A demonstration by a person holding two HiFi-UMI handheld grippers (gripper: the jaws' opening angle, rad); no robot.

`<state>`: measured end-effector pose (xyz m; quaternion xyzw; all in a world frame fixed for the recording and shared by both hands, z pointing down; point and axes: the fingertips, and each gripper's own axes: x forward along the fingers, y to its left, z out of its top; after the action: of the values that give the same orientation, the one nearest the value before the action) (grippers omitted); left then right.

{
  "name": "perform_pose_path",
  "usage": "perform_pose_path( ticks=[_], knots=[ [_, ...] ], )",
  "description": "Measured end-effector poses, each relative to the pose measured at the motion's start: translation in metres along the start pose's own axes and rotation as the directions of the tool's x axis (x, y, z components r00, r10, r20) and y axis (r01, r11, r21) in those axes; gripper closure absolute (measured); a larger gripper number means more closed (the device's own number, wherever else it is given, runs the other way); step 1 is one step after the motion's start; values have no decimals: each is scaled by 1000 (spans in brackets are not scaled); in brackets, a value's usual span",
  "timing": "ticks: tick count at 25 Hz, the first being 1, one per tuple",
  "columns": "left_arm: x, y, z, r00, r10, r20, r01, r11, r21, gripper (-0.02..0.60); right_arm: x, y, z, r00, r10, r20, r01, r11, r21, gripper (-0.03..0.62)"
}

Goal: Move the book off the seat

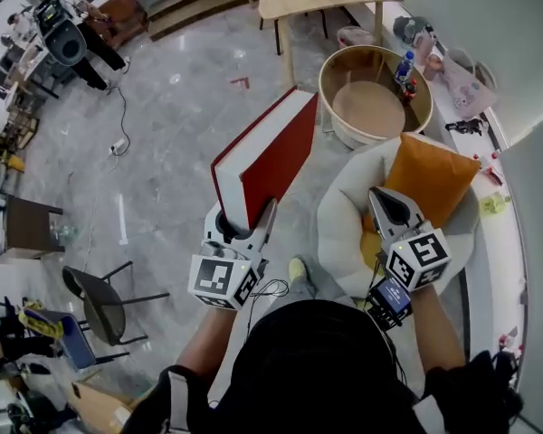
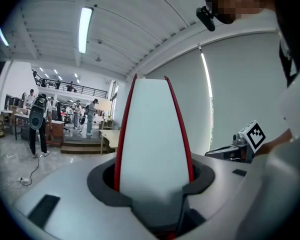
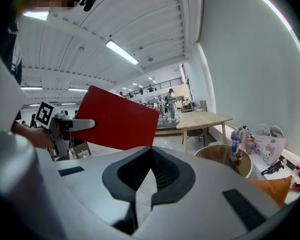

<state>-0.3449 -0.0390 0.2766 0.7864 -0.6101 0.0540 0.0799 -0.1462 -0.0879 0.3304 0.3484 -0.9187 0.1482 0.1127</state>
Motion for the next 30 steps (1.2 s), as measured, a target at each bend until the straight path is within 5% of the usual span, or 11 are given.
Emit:
perform_pose_path(
  ticks=[11, 30],
  knots=[
    [-18, 115, -18, 998, 61, -18, -62, 997, -39, 334, 94, 45, 17, 1000, -25, 5, 24, 999, 27, 588],
    [-17, 163, -7, 996, 84, -1, -84, 996, -37, 334, 136, 57, 43, 999, -36, 20, 36, 999, -14, 588]
  ],
)
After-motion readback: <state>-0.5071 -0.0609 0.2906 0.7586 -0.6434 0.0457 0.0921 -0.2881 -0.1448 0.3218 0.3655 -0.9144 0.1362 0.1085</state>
